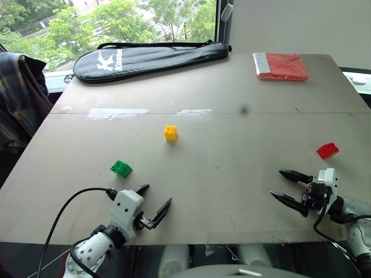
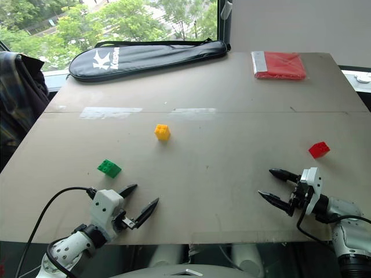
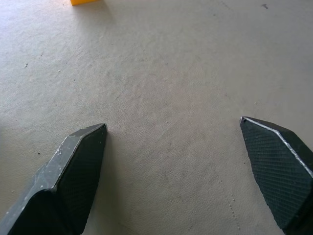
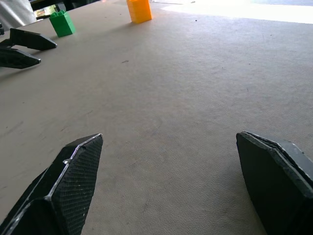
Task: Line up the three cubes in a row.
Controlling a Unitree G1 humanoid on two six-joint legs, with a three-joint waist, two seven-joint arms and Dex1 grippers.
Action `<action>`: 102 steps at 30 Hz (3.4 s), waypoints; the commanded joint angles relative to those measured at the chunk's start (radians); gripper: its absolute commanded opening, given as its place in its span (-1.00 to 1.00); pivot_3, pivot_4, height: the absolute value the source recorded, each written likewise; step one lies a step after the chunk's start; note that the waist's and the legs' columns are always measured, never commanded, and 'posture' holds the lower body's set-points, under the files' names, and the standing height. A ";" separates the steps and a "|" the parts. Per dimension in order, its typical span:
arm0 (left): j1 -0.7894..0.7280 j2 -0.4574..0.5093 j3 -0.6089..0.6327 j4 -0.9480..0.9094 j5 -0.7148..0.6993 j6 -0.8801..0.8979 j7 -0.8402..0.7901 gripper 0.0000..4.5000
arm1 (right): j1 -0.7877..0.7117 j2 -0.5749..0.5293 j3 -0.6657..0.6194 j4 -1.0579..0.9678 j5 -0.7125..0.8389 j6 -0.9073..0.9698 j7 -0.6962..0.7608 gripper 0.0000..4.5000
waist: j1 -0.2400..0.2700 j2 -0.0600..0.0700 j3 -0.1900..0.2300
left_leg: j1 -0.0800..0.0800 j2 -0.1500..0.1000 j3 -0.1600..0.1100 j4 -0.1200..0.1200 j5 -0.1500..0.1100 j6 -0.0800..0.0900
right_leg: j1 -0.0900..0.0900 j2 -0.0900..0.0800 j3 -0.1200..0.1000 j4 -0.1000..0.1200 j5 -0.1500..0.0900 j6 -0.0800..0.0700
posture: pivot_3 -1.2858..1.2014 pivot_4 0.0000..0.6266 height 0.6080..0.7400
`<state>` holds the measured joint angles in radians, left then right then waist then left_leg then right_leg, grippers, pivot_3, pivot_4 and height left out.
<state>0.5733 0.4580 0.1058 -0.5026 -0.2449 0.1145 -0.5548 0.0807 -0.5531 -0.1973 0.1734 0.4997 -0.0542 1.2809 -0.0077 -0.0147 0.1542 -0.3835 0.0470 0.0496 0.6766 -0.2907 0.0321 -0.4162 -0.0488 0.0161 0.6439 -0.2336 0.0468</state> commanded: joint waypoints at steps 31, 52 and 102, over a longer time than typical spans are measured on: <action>0.005 0.068 0.004 -0.163 -0.139 0.057 -0.129 0.97 | 0.046 -0.050 -0.198 -0.121 0.093 -0.009 -0.159 1.00 | 0.008 -0.001 0.001 | 0.000 -0.003 0.000 0.000 0.000 0.000 | 0.000 0.000 0.000 0.000 0.001 -0.001 | 0.03 -0.52 0.52; -0.434 0.291 -0.014 -0.398 -0.443 0.455 -0.131 0.97 | -0.198 -0.227 -0.263 0.284 -0.080 0.171 -0.409 1.00 | 0.006 0.001 0.001 | 0.001 -0.006 0.000 0.002 0.000 0.000 | 0.003 0.001 0.003 0.002 0.002 -0.002 | 0.03 -0.52 0.52; -0.405 0.377 0.063 -0.212 -0.458 0.303 -0.462 1.00 | -0.663 -0.174 0.468 0.547 -0.023 -0.268 0.334 -0.21 | -0.004 0.002 0.006 | 0.000 -0.006 -0.001 0.005 0.001 0.000 | 0.003 0.000 0.000 0.003 0.002 -0.002 | 0.03 -0.52 0.52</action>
<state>0.1766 0.8346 0.1529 -0.7107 -0.6717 0.4344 -0.9889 -0.5660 -0.7123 0.2605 0.7093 0.4512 -0.2895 1.5600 -0.0112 -0.0124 0.1598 -0.3837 0.0411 0.0488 0.6818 -0.2899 0.0316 -0.4133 -0.0486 0.0162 0.6472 -0.2316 0.0445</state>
